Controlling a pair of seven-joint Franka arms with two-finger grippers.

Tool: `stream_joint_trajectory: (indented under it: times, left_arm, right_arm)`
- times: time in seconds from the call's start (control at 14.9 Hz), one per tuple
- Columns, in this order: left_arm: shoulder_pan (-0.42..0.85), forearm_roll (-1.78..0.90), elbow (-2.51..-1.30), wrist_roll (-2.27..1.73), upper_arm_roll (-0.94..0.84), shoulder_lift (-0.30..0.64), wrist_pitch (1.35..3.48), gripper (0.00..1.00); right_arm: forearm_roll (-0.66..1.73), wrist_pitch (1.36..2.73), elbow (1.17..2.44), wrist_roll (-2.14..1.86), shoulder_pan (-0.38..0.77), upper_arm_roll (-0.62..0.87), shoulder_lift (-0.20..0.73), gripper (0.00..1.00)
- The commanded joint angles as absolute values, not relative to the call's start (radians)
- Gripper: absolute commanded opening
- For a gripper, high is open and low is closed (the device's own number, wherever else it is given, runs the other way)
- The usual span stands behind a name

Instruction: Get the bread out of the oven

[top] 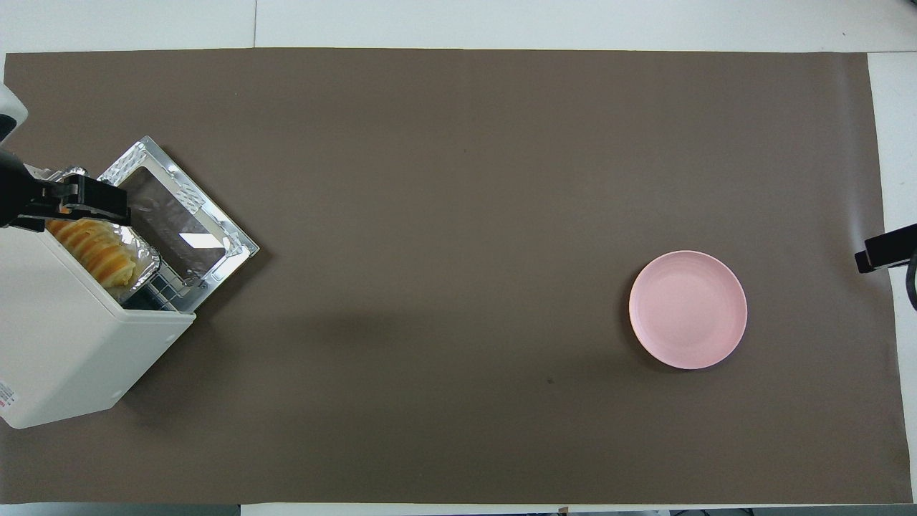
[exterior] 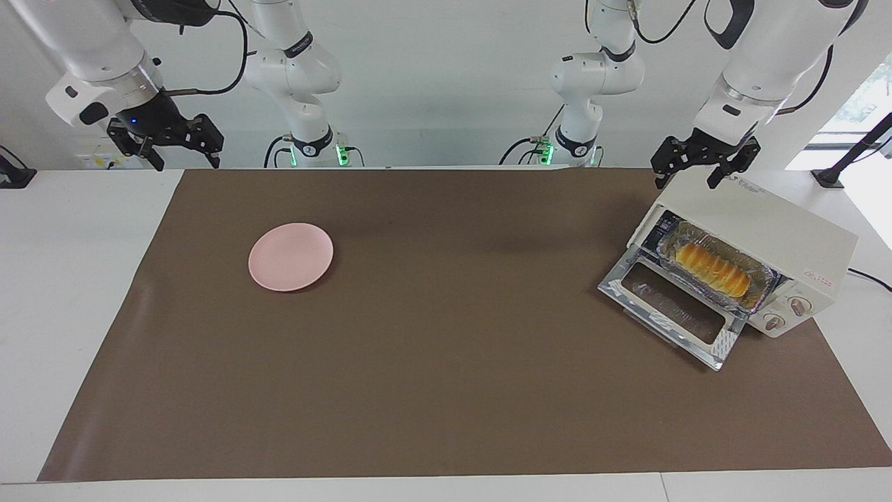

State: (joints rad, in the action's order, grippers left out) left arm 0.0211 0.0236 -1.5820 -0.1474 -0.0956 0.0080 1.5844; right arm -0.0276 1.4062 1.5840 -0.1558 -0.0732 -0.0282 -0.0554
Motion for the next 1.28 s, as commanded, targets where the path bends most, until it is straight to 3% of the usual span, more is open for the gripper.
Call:
stream_joint_trajectory:
  times: [0.0,0.27,0.81,1.21]
  left_arm:
    - [0.040,0.034,-1.551,-0.293,-0.092,0.135,1.711,1.00]
    - [0.081,0.166,-1.566,-0.520,-0.089,0.247,1.842,1.00]
    - [-0.008,0.274,-1.805,-0.596,-0.061,0.187,1.986,1.00]
    - [-0.031,0.276,-1.890,-0.618,-0.061,0.189,2.069,1.00]
  right_arm:
    - [-0.031,1.388,1.578,-0.169,-0.091,-0.018,-0.054,1.00]
    - [-0.031,1.388,1.578,-0.170,-0.091,-0.018,-0.054,1.00]
    - [-0.031,1.388,1.578,-0.170,-0.091,-0.018,-0.054,1.00]
    - [-0.031,1.387,1.578,-0.170,-0.091,-0.018,-0.054,1.00]
